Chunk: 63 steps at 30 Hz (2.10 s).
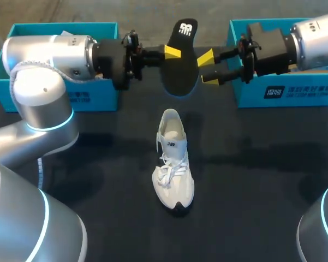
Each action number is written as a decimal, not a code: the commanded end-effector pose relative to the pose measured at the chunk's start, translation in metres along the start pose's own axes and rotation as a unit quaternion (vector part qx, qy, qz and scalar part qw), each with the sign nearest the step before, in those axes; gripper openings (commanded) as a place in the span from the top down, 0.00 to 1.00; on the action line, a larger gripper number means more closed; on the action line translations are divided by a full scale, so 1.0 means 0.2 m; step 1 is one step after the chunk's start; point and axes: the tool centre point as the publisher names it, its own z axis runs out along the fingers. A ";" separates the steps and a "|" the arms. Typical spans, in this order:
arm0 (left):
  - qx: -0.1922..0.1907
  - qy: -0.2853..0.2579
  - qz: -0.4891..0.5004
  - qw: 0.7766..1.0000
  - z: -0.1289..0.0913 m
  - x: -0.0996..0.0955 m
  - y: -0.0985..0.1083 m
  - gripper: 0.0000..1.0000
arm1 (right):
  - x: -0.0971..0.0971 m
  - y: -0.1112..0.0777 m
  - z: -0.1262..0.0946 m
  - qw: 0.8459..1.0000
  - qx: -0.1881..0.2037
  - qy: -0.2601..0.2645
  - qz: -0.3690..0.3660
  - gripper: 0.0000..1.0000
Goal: Take the shoe out of the shoebox, open the shoe tongue, remove and reinsert the insole, then place the shoe into the shoebox
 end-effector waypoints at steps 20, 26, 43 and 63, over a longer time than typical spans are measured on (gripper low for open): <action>0.002 -0.008 -0.009 1.000 0.12 0.05 -0.03 1.00 | 0.00 0.04 0.06 1.000 0.008 0.009 -0.003 0.58; 0.001 -0.011 -0.009 1.000 0.12 0.04 -0.03 1.00 | -0.01 0.03 0.07 1.000 0.008 0.010 -0.002 0.67; 0.012 -0.017 -0.010 1.000 0.14 0.03 -0.05 1.00 | -0.02 0.03 0.08 1.000 0.006 0.026 0.000 1.00; 0.086 0.050 0.000 0.995 -0.21 0.09 -0.07 0.00 | -0.05 0.05 0.00 0.997 0.008 0.005 -0.070 1.00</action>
